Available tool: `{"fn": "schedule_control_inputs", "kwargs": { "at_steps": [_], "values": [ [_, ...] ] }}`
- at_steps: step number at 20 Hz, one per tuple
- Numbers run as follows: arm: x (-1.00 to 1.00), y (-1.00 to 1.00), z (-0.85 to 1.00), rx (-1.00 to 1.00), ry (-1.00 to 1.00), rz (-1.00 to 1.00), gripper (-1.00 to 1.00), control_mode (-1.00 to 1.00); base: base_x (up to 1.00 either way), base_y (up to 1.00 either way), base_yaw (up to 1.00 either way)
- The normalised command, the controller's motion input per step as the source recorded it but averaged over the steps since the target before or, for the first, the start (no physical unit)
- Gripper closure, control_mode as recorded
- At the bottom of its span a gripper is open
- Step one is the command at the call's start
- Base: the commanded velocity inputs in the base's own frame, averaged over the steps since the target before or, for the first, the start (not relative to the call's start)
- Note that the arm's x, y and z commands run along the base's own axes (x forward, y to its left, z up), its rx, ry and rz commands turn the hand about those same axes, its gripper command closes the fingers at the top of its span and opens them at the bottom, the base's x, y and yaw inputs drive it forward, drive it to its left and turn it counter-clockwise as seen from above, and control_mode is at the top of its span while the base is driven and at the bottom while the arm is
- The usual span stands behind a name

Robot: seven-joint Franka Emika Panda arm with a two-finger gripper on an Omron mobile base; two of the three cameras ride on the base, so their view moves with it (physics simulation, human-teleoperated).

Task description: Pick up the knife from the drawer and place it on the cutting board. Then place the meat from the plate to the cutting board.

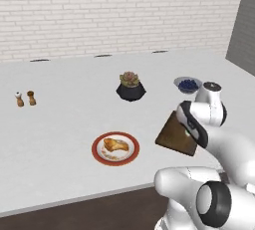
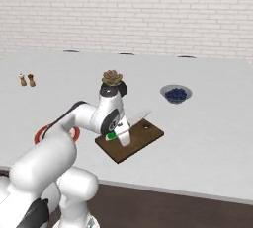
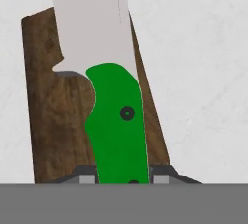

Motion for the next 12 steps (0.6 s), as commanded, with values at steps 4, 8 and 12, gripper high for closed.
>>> {"fn": "schedule_control_inputs", "kwargs": {
  "at_steps": [4, 8, 12],
  "values": [
    [0.12, 0.0, -0.59, 0.0, 0.06, -0.01, 1.0, -1.0, 0.0, 0.0, 0.0],
    [0.04, 0.0, -0.47, 0.0, 0.05, 0.0, 1.0, -1.0, 0.0, 0.0, 0.0],
    [0.16, 0.0, -0.29, 0.0, 0.06, 0.0, 1.0, -1.0, 0.0, 0.0, 0.0]
  ]
}}
